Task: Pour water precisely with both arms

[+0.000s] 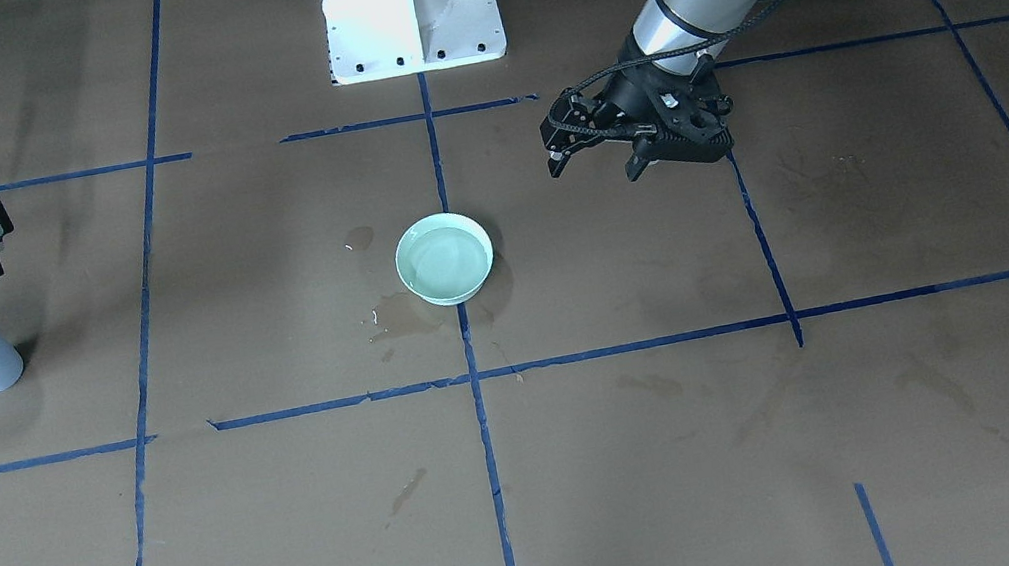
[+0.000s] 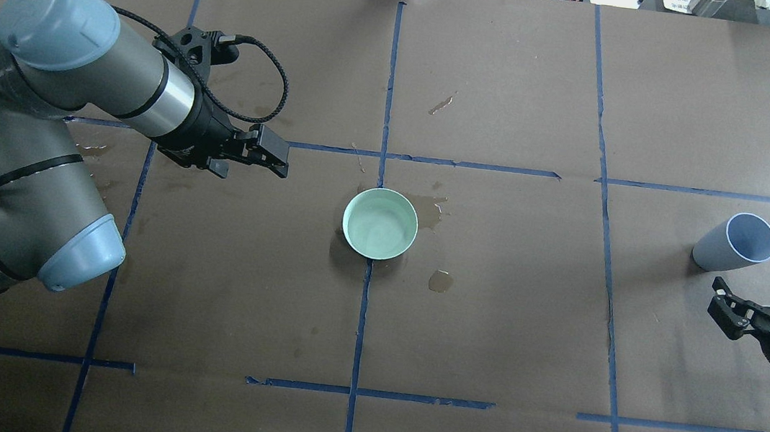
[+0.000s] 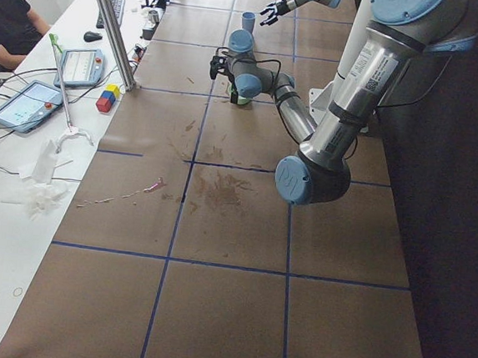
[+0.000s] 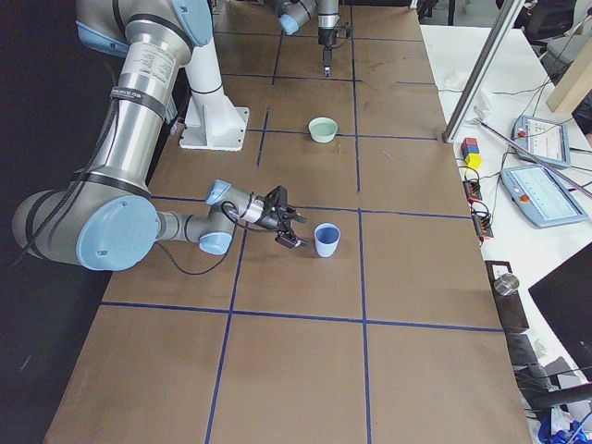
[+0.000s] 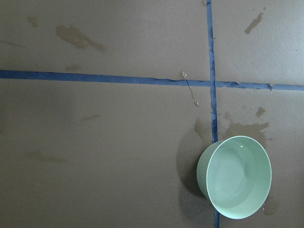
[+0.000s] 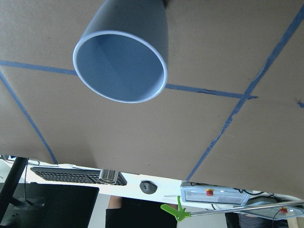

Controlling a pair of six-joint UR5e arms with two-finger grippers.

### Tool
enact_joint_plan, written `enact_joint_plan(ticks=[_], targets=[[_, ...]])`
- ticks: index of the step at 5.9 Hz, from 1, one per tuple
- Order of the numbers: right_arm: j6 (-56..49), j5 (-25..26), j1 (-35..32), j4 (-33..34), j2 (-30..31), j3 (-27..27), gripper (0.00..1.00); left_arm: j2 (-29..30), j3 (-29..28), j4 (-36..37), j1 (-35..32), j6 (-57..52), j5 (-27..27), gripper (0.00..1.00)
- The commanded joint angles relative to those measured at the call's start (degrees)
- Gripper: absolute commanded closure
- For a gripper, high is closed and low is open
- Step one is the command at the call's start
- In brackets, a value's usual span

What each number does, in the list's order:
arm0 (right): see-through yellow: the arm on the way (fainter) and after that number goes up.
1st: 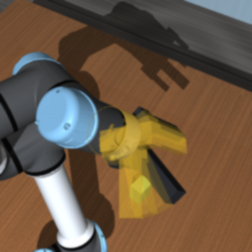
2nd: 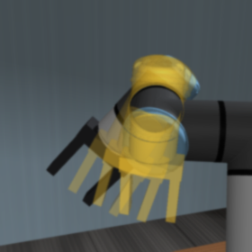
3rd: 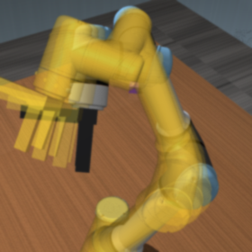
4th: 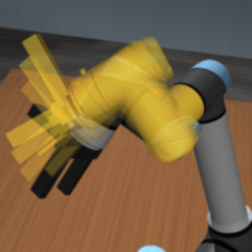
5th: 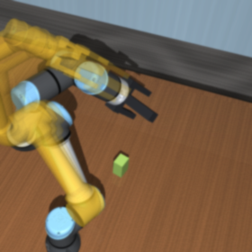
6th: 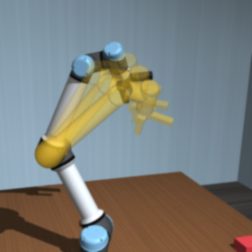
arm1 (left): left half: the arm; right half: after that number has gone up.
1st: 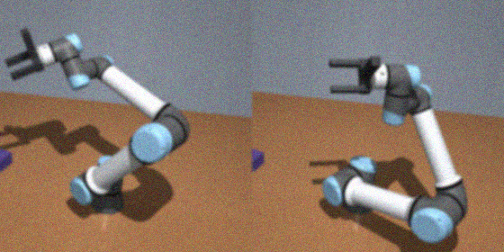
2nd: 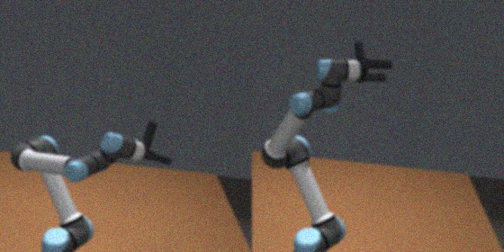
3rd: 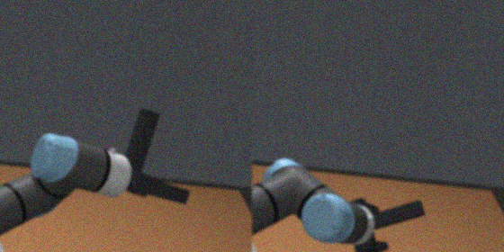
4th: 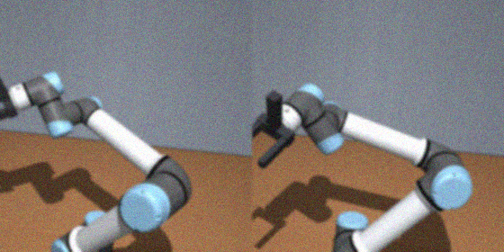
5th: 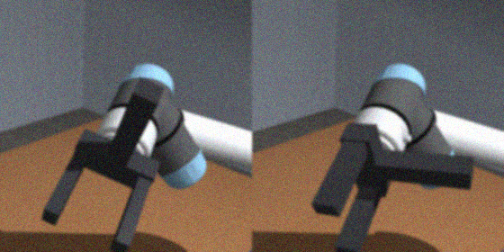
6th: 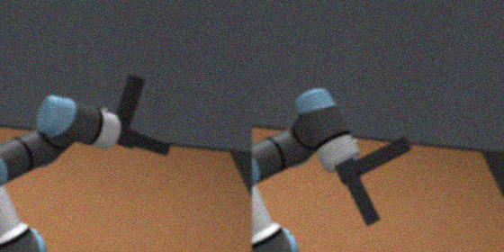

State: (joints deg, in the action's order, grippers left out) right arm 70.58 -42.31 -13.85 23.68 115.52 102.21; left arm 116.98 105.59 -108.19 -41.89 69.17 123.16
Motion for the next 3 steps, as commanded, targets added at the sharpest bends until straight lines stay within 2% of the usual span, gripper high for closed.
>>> enact_joint_plan(ticks=[1, 2, 3], targets=[[3.6, 5.12, 0.75, -0.47, -2.14, -3.24, 0.01, 0.0, 0.23, 0.08, -0.04, 0.0, -0.02, 0.0], [3.6, 6.0, 0.75, -1.0, -4.23, -4.29, 0.0, 0.0, 0.41, 0.08, -0.12, 0.09, -0.02, 0.0], [3.6, 7.05, 0.66, -2.22, -5.82, -8.13, 0.0, 0.0, 0.76, 0.08, -0.12, 0.09, -0.02, 0.0]])
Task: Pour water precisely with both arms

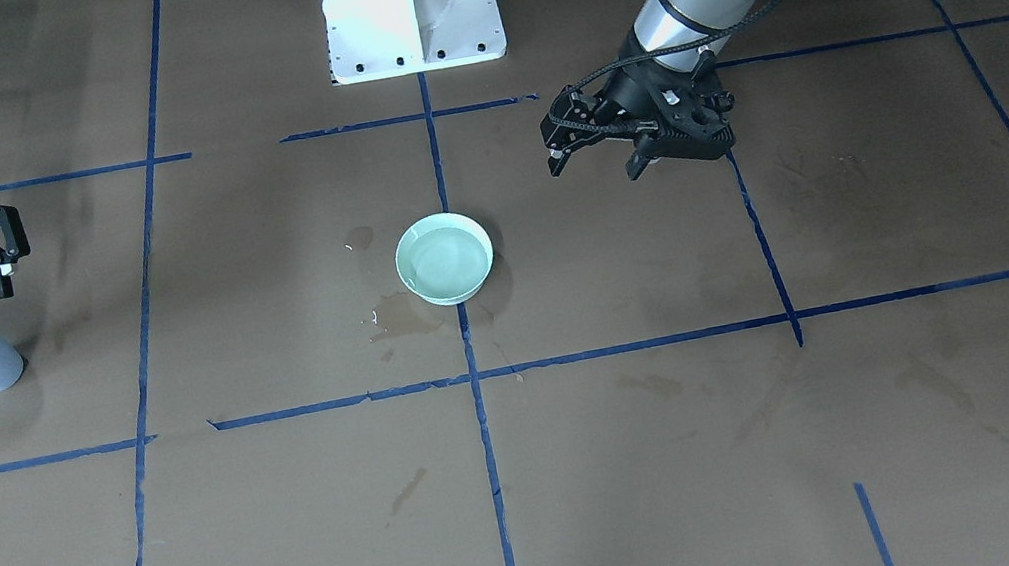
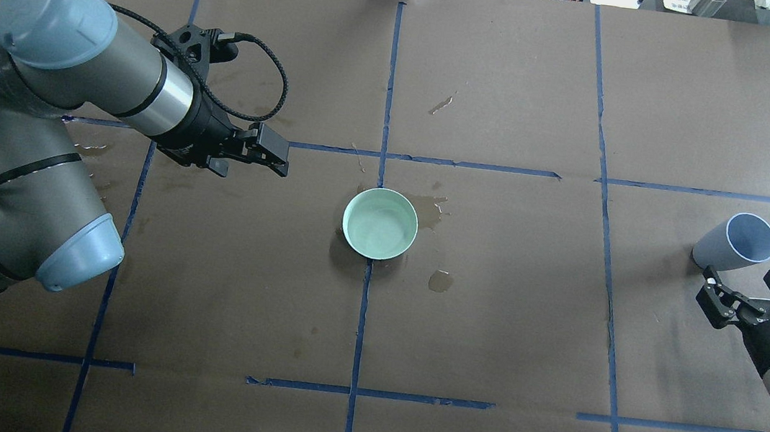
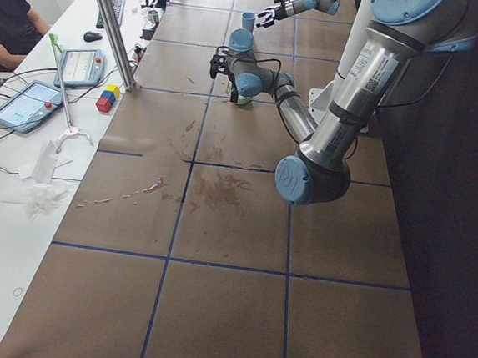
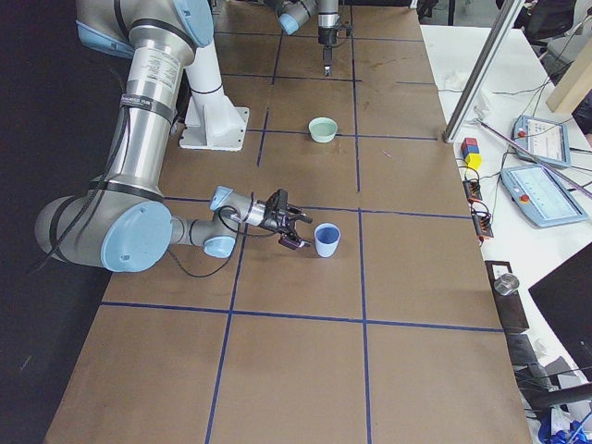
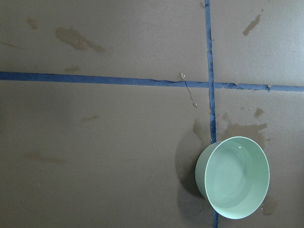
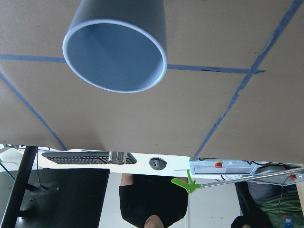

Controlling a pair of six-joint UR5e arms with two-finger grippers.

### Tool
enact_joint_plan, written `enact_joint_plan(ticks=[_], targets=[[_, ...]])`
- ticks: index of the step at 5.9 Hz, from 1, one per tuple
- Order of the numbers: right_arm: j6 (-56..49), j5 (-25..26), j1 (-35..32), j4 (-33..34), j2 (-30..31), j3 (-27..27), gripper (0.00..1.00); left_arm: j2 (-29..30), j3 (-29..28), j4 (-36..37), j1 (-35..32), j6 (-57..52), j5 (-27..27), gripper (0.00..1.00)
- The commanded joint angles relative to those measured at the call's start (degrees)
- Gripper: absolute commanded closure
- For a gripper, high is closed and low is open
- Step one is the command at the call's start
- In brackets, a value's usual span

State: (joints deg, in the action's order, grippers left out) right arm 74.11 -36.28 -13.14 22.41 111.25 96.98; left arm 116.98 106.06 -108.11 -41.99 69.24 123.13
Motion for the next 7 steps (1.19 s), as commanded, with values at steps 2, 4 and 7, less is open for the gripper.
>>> enact_joint_plan(ticks=[2, 4, 7], targets=[[-0.1, 0.86, 0.05, -4.04, -2.62, -5.74, 0.01, -0.61, 0.29, 0.01, 0.06, 0.02, -0.09, 0.0], [-0.19, 0.95, -0.22, -5.96, -2.97, -7.92, 0.01, -0.62, 0.29, 0.01, 0.06, 0.02, -0.09, 0.0], [-0.71, 0.69, -1.71, -6.07, -4.28, -8.29, 0.01, -0.62, 0.28, 0.18, 0.24, -0.07, -0.17, 0.0]])
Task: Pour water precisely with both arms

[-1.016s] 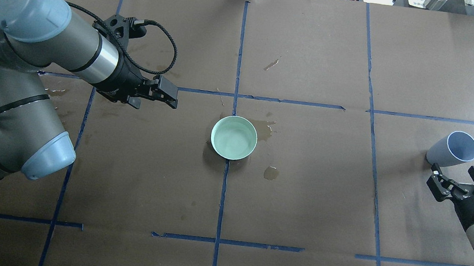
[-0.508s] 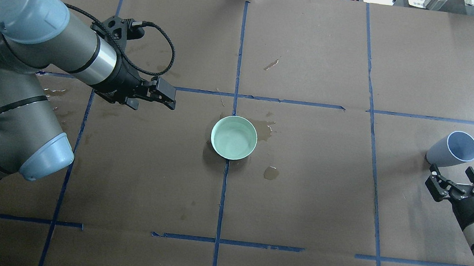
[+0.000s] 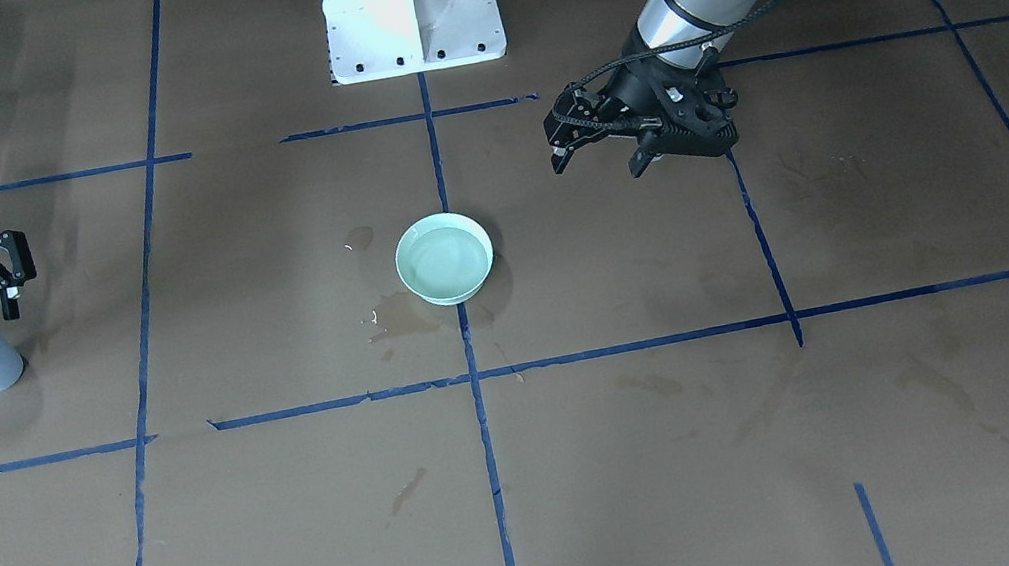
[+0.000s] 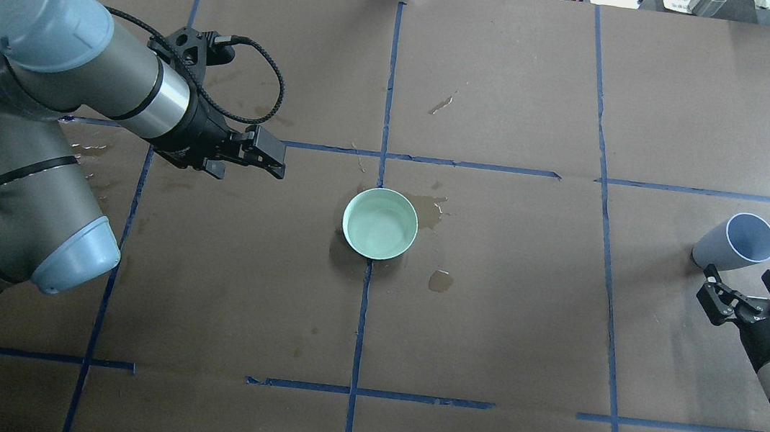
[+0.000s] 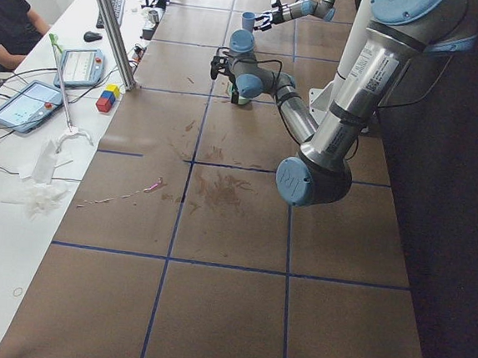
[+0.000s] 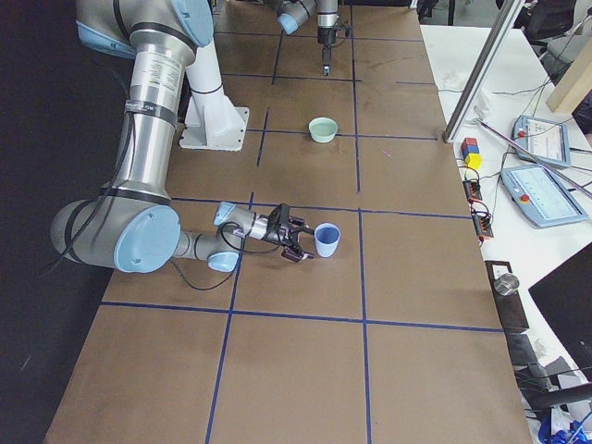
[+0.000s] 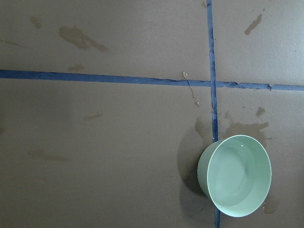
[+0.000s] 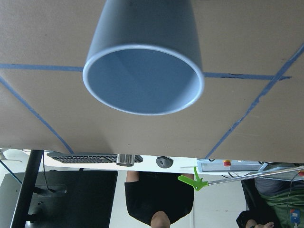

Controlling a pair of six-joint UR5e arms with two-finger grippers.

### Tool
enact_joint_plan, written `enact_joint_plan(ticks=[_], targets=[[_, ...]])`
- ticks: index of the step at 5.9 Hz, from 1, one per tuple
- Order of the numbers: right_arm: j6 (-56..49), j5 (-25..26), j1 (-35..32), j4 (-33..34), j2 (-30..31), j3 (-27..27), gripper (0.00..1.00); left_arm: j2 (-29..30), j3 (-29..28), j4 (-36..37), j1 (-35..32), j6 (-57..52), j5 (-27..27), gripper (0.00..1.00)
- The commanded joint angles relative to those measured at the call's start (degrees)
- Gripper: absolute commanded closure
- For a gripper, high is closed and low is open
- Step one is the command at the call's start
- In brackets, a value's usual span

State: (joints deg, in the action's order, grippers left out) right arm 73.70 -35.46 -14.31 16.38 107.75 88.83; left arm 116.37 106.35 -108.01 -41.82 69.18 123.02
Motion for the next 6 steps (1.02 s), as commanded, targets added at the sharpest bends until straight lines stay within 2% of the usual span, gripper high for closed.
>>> enact_joint_plan(ticks=[1, 6], targets=[[-0.4, -0.66, -1.06, 0.05, -0.96, -0.24, 0.01, 0.0, 0.0, 0.08, 0.08, -0.01, -0.06, 0.0], [-3.12, -2.42, -3.79, 0.05, -4.47, -2.08, 0.01, 0.0, 0.35, 0.08, -0.1, -0.01, -0.15, 0.0]])
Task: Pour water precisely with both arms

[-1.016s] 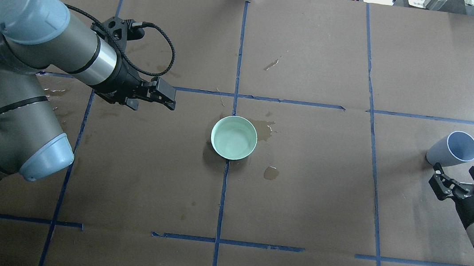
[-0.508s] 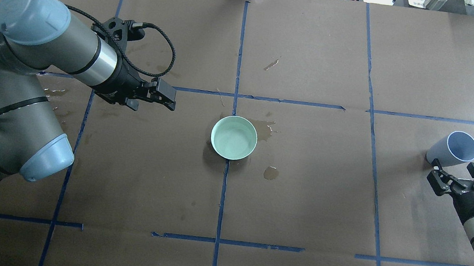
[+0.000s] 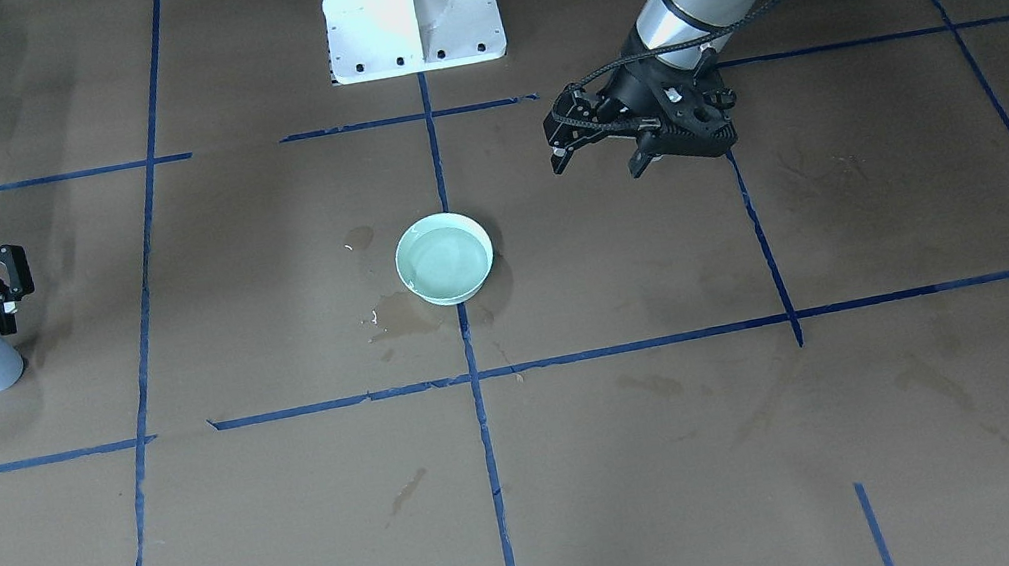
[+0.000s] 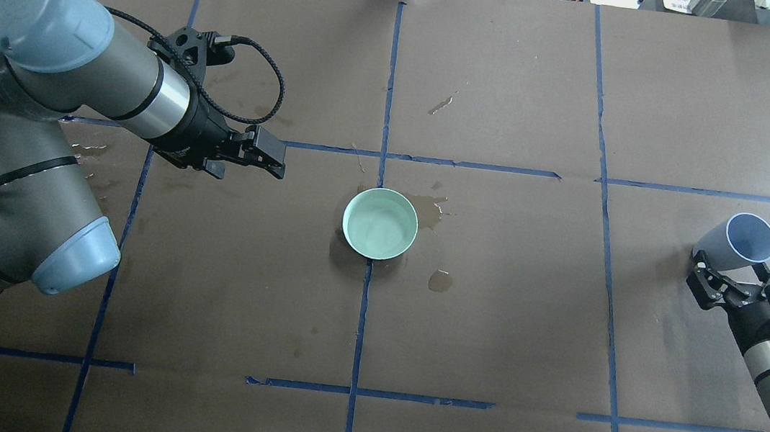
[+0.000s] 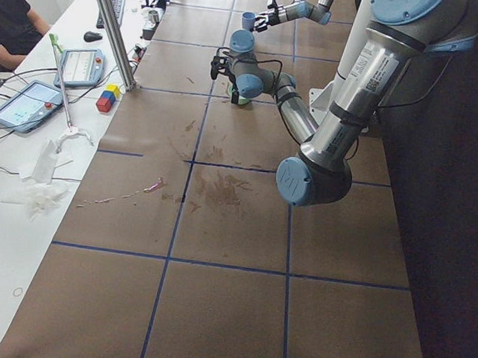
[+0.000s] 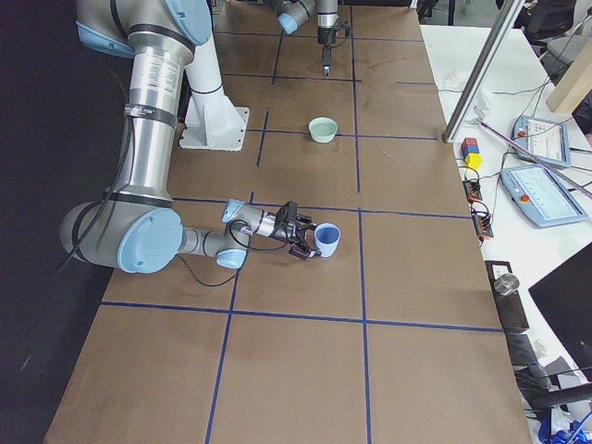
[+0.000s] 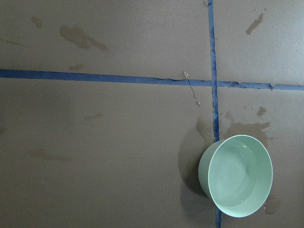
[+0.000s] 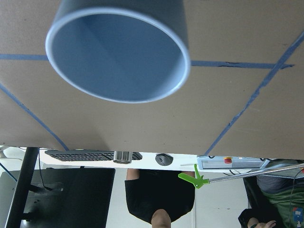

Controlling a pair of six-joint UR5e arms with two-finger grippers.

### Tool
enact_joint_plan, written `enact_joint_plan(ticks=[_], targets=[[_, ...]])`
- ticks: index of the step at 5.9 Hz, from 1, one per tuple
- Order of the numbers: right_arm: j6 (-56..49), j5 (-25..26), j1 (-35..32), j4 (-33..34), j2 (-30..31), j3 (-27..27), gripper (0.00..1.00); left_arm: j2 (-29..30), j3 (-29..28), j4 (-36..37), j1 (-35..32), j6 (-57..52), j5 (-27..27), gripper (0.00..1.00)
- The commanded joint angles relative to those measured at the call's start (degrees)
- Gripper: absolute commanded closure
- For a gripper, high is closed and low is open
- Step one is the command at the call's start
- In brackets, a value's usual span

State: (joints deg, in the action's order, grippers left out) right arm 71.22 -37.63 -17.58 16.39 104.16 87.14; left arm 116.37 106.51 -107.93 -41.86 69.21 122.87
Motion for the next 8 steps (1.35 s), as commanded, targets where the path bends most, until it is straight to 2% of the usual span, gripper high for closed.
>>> enact_joint_plan(ticks=[1, 5, 6, 7, 8], targets=[[-0.73, -1.03, -1.05, -0.04, -0.81, -0.56, 0.01, 0.0, 0.28, 0.0, -0.06, -0.04, 0.0, 0.0], [-3.81, -1.74, -4.39, -0.04, -1.24, -0.56, 0.01, 0.0, 0.46, 0.0, -0.06, -0.04, 0.0, 0.0], [-3.98, -1.83, -4.66, 0.04, -2.9, -0.56, 0.02, 0.0, 0.46, 0.0, -0.06, 0.05, 0.0, 0.0], [-3.9, -1.92, -4.83, -0.04, -3.0, -0.65, 0.07, 0.0, 0.37, 0.0, -0.06, -0.04, 0.0, 0.0], [-4.24, -1.83, -4.83, -0.04, -3.0, -0.56, 0.24, 0.0, 0.37, 0.0, -0.06, -0.04, 0.0, 0.0]])
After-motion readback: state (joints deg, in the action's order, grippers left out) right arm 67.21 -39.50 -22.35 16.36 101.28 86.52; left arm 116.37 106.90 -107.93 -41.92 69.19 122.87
